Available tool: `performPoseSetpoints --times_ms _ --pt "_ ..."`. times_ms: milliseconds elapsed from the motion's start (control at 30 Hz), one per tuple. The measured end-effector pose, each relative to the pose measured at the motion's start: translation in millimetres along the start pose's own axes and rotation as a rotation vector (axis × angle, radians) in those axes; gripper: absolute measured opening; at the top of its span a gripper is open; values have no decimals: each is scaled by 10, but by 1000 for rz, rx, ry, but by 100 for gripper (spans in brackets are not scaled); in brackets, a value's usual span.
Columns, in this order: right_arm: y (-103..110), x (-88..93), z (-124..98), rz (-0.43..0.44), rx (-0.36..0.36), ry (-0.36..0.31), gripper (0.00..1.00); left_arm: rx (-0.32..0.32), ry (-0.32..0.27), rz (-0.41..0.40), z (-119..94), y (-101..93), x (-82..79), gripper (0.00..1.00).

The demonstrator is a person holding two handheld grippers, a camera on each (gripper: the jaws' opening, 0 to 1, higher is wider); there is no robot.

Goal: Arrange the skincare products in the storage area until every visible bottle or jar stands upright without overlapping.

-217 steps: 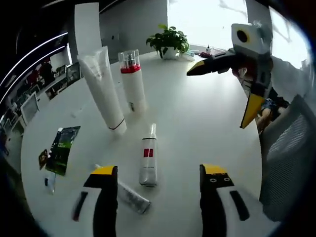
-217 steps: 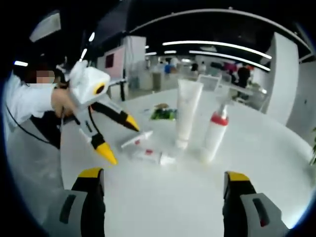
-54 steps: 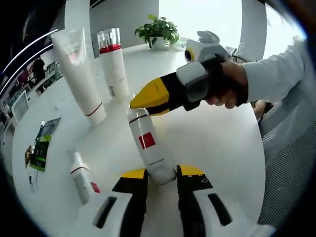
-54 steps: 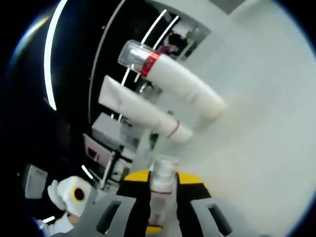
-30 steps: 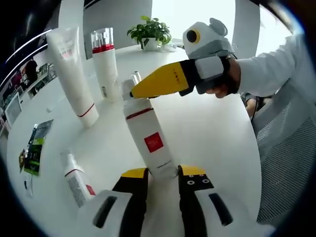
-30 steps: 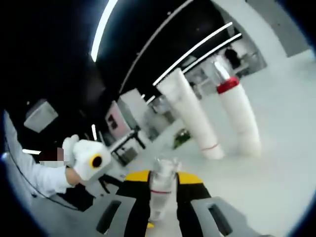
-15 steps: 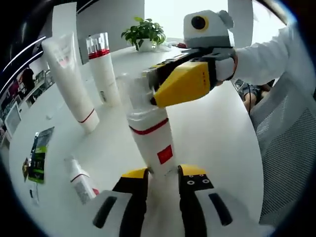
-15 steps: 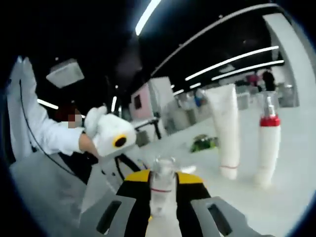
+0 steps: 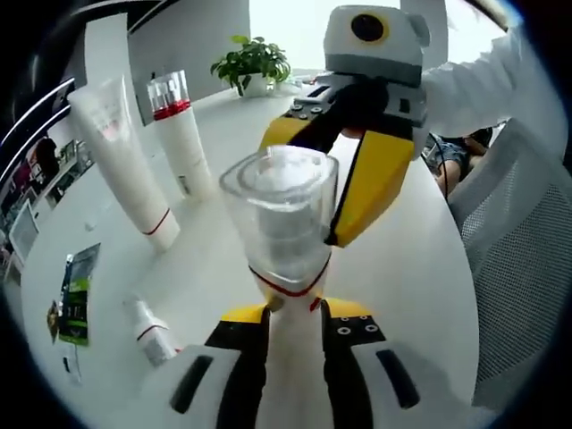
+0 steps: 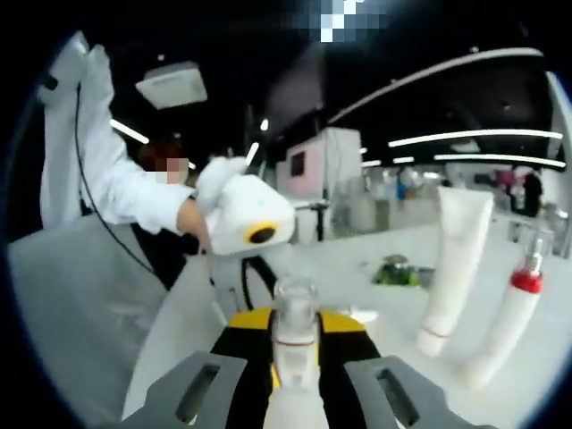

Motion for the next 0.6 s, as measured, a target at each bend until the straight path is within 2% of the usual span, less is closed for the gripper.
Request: performPoseSetpoints --times_ms 100,267,600 --pt "-13 1 -22 -25 0 10 11 -12 -10 -1 38 -2 -25 25" --pt "-56 36 -108 -16 18 19 12 -28 -30 -15 98 -10 -65 24" --pt "-115 127 -251 24 108 60 12 -65 -71 -50 225 -8 -170 24"
Point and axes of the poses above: the point that each gripper's makers call its tool centre point, and the gripper's own axes: z roughly forward along the fingers, y roughly to its left, x roughly out of its underside, the point moved 8 cm from there along -z, roughly backward along the fingers, and after that the axes turned 15 degrees about -z, right-handed, at the moved point
